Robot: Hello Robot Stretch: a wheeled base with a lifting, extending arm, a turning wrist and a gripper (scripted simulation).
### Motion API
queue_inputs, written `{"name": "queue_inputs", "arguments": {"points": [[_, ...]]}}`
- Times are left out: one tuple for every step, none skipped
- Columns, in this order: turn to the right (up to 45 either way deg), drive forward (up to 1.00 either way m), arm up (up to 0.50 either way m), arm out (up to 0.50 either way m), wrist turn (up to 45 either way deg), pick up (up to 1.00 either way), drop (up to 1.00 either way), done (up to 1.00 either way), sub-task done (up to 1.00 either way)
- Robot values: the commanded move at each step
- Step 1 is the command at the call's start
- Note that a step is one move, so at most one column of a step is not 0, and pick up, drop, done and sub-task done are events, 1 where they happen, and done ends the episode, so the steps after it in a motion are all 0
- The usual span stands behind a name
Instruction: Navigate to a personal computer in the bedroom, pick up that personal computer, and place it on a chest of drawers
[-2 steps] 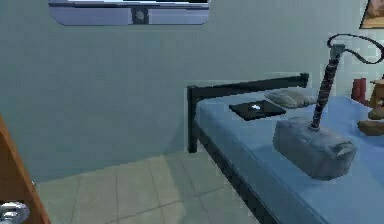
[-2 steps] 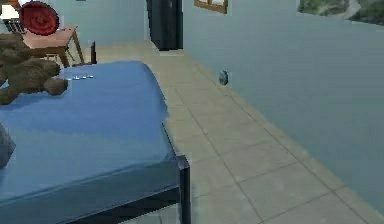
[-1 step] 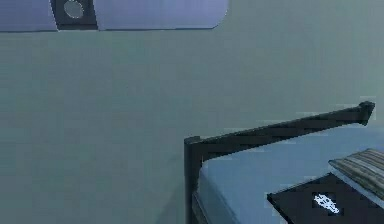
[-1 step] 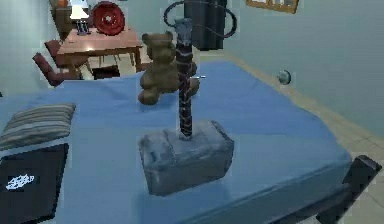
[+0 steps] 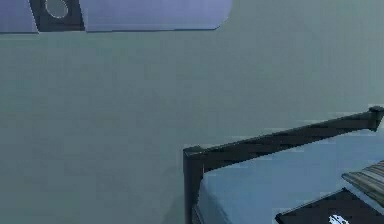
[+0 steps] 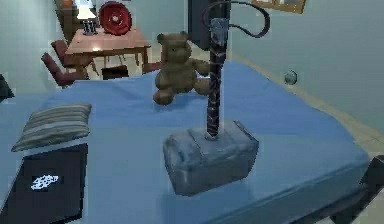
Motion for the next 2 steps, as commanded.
{"name": "queue_inputs", "arguments": {"points": [[-39.0,0.00,0.00,0.00,0.0,0.00,0.00,0.00,0.00],[0.0,0.00,0.50,0.00,0.0,0.00,0.00,0.00,0.00]]}}
